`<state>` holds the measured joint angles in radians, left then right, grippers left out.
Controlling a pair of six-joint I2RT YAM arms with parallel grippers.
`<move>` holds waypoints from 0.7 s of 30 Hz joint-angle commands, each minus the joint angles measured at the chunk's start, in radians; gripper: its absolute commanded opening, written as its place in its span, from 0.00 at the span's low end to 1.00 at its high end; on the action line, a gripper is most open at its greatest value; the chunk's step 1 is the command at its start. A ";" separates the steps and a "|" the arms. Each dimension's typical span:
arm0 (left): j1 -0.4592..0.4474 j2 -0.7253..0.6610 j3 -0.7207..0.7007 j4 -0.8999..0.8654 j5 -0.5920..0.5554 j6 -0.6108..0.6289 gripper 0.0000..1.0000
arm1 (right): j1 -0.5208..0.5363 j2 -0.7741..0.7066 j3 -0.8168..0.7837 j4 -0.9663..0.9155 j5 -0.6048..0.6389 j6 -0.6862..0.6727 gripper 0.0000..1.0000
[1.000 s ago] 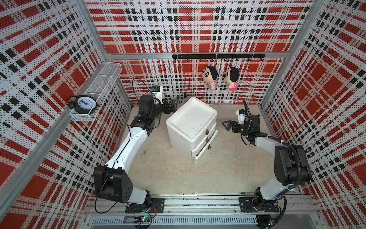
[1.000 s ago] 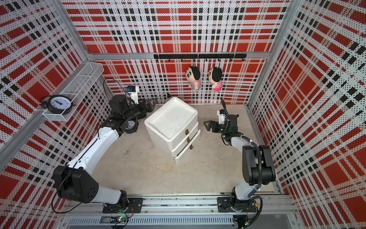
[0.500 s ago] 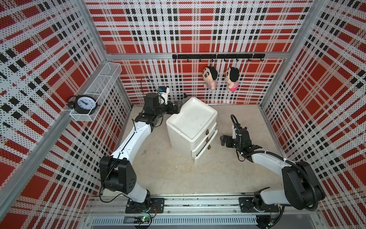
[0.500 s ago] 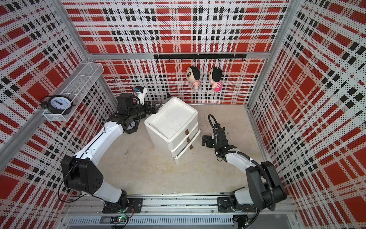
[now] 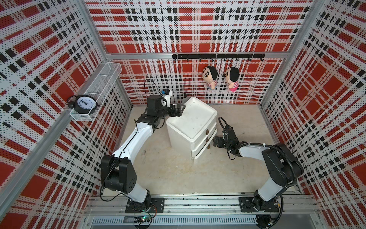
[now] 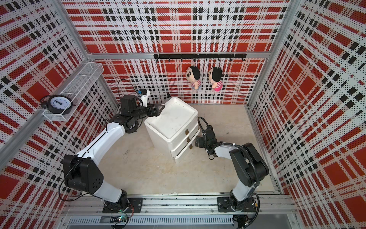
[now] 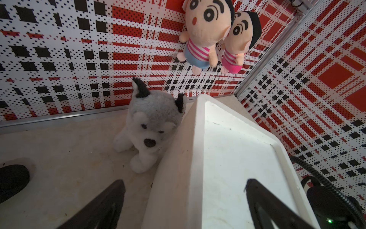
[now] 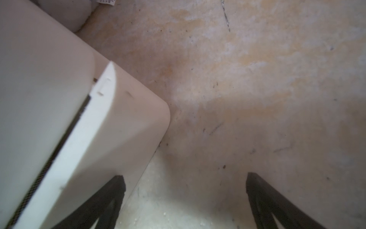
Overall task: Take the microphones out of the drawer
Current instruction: Adjust the storage box at the center of the board.
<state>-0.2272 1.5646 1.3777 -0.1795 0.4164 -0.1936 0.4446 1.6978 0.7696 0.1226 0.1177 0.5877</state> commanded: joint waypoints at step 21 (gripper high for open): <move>-0.124 -0.151 -0.149 0.008 -0.069 0.001 0.98 | 0.085 0.165 0.274 -0.024 0.037 0.053 1.00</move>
<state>-0.3210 1.4605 1.2583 -0.1764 0.3019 -0.1749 0.5034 1.8484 0.9916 0.0822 0.1555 0.6231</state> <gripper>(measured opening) 0.982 0.997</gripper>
